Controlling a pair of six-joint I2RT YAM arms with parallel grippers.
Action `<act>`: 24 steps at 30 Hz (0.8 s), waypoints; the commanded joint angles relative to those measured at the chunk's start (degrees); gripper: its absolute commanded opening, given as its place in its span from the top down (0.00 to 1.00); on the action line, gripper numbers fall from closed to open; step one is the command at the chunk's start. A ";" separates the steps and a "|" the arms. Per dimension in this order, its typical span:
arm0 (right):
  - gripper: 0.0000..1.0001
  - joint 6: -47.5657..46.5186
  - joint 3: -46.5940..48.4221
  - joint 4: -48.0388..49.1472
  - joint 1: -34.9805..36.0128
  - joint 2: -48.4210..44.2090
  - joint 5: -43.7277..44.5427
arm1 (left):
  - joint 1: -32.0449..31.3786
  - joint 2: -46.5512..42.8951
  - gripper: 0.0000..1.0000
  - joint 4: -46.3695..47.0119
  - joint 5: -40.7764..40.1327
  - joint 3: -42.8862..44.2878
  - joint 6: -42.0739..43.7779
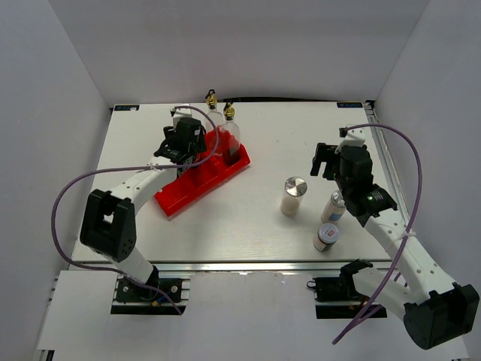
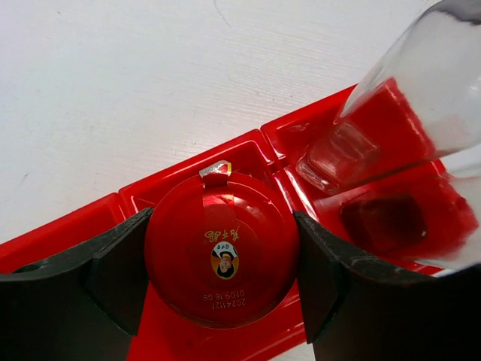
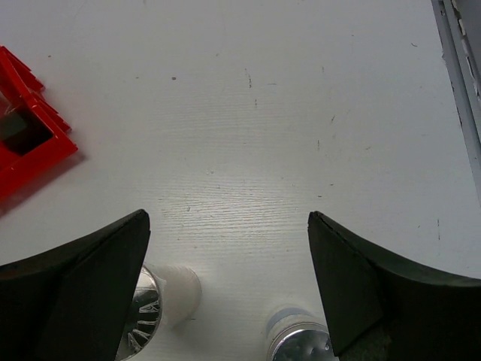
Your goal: Organize the condiment bottles
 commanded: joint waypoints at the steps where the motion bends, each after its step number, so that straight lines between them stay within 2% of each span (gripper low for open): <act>1: 0.11 0.18 0.11 1.88 -0.16 0.30 2.62 | 1.64 -0.70 0.89 6.23 2.39 3.73 -0.42; 6: 0.11 0.44 0.90 1.71 -0.16 0.65 2.53 | 3.75 2.46 0.85 6.94 3.63 4.52 -0.42; 12: 0.11 5.09 5.46 -5.23 -0.16 -1.62 2.79 | 4.54 5.63 0.67 8.08 3.80 5.14 -0.25; 13: 0.11 5.97 5.99 -6.46 -0.16 -2.25 2.97 | 4.72 6.24 0.60 8.43 3.80 5.05 -0.16; 16: 0.11 9.48 7.31 -10.68 -0.07 -6.02 4.46 | 4.89 6.95 0.49 8.43 3.98 5.31 -0.24; 17: 0.11 10.10 7.75 -11.82 -0.16 -6.81 3.85 | 4.89 7.39 0.39 8.26 4.07 5.66 -0.25; 19: 0.11 12.47 9.68 -17.26 -0.16 -8.66 2.45 | 4.98 7.65 0.27 7.30 4.16 6.19 -0.16; 20: 0.11 13.26 10.30 -19.28 -0.16 -9.10 1.14 | 4.98 7.65 0.17 6.68 4.07 6.45 -0.16; 22: 0.11 13.80 12.40 -25.87 -0.16 -9.11 -1.84 | 4.98 7.39 0.11 5.63 3.98 6.89 0.19; 23: 0.11 13.89 13.02 -27.98 -0.16 -9.02 -2.47 | 4.98 6.61 0.02 5.45 3.89 6.81 0.28; 24: 0.10 13.89 13.47 -30.09 -0.16 -8.84 -2.91 | 4.98 6.25 0.02 5.36 3.89 6.81 0.37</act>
